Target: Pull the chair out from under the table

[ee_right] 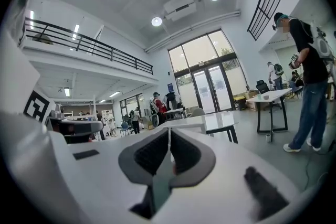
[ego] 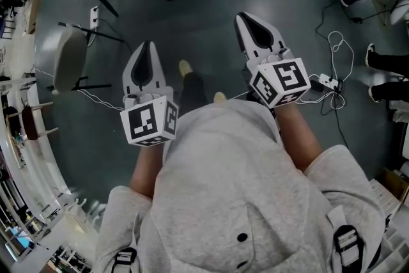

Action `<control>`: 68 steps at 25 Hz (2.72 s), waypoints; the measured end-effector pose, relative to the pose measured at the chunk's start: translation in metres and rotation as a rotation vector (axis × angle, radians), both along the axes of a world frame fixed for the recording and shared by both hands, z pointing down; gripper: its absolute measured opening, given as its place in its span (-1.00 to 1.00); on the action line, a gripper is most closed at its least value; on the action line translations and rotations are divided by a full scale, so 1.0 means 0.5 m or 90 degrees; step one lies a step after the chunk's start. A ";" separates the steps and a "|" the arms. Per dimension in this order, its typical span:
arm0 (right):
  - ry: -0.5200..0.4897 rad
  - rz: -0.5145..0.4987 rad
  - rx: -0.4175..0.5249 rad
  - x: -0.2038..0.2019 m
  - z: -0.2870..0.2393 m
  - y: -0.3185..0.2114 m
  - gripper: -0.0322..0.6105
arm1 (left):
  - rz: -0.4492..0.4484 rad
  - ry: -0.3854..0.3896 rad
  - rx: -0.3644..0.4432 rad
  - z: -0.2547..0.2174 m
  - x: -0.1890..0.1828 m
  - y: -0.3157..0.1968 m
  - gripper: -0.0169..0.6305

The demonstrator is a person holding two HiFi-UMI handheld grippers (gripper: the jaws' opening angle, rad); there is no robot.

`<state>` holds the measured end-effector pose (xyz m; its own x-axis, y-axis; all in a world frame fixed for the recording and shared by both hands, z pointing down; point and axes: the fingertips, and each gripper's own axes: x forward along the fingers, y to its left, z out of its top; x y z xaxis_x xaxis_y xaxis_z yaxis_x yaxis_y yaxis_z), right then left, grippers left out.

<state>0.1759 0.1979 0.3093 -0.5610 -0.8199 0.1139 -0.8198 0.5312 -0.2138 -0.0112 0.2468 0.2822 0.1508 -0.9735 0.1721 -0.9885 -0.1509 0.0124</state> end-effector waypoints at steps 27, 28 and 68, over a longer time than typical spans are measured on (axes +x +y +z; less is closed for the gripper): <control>0.032 -0.010 -0.021 -0.163 0.036 -0.249 -0.81 | 0.042 0.023 -0.031 0.037 -0.134 -0.275 -0.90; 0.035 -0.010 -0.021 -0.172 0.036 -0.259 -0.81 | 0.043 0.027 -0.031 0.038 -0.142 -0.287 -0.90; 0.114 -0.030 0.014 -0.477 0.037 -0.525 -0.81 | 0.044 0.066 -0.030 0.075 -0.425 -0.553 -0.90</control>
